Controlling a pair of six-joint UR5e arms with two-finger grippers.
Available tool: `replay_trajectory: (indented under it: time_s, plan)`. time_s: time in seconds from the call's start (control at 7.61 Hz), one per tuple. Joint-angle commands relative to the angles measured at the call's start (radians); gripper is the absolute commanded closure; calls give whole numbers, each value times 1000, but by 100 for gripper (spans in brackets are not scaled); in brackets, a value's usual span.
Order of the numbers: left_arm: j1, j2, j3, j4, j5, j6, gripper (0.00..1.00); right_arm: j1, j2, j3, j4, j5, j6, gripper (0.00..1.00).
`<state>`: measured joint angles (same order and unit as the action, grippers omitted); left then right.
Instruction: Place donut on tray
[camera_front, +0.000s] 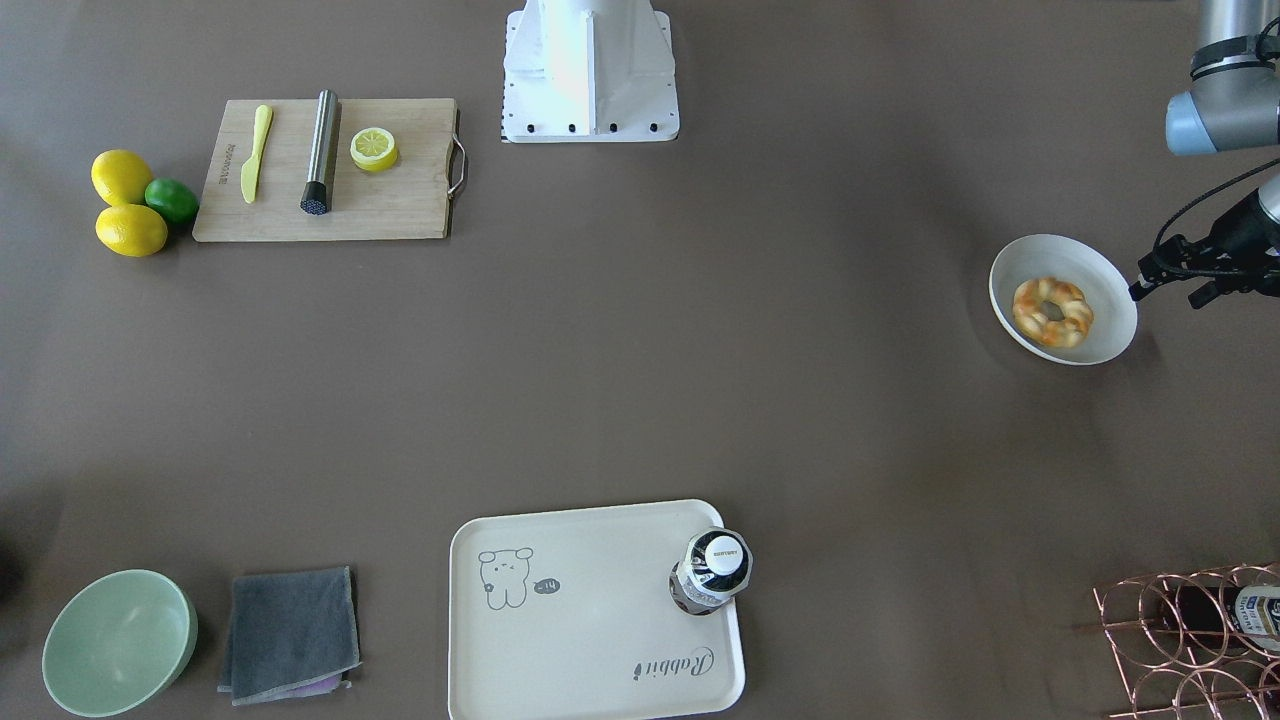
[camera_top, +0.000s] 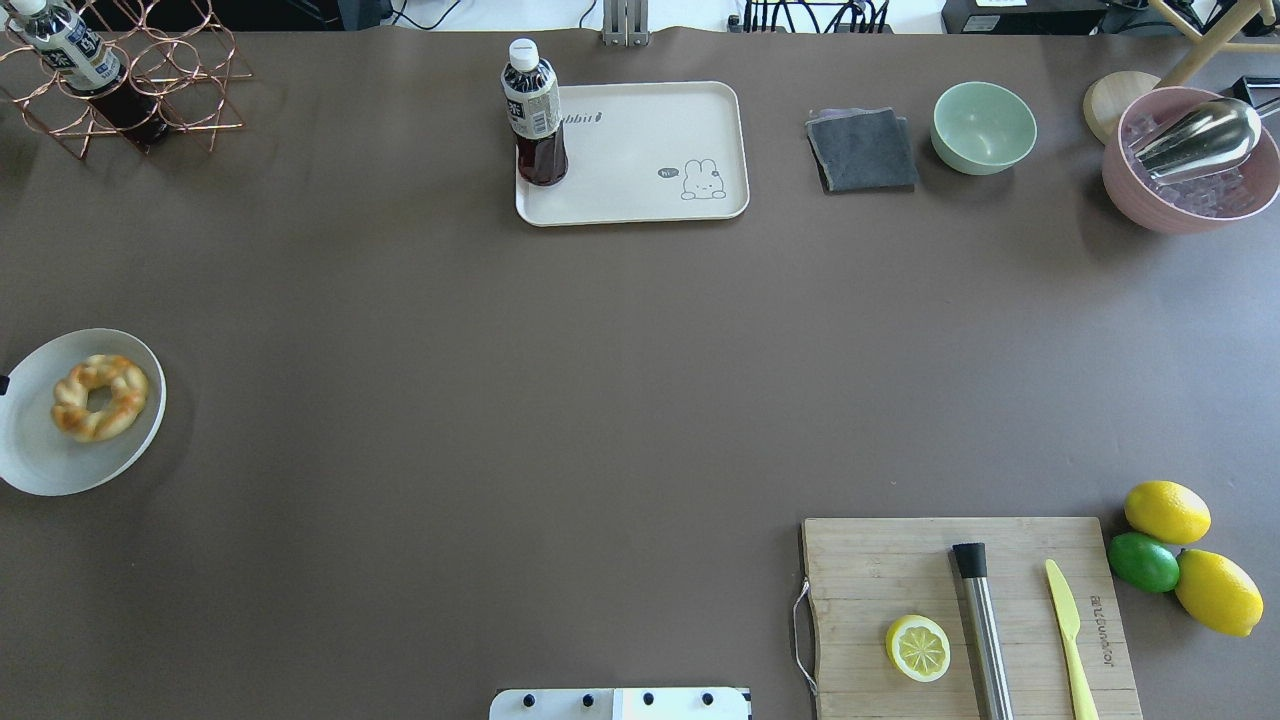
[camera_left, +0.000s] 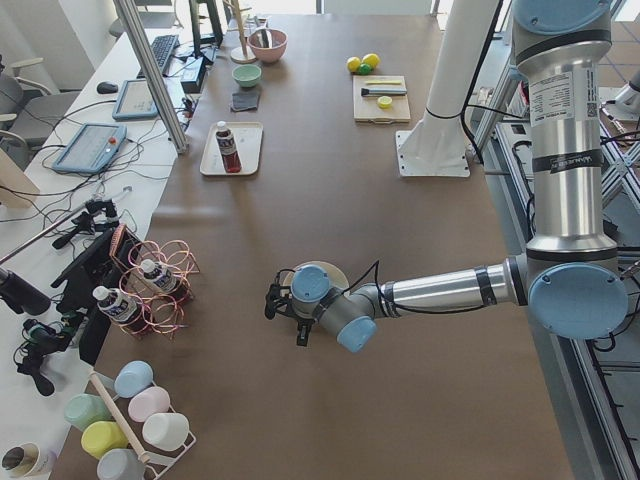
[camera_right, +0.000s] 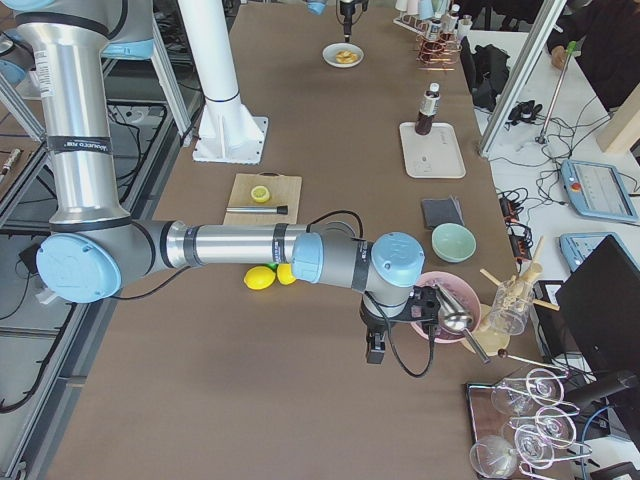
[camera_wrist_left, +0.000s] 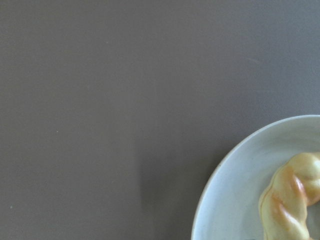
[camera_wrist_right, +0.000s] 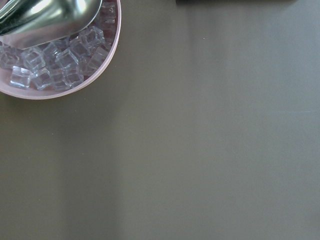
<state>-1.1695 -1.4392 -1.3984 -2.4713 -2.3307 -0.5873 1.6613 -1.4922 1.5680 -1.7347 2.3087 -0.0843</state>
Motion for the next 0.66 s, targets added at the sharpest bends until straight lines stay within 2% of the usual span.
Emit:
replay_trajectory:
  time_s: [0.0,0.39,0.53]
  plan:
    - [30,-23,16,-2,21,1,17,0,0,0,-3,1,1,0]
    - [37,-26,16,-2,19,3,26,0,1,-2,-3,0,0,0]
    - [44,-26,18,-2,21,1,44,0,1,-2,-3,1,0,0]
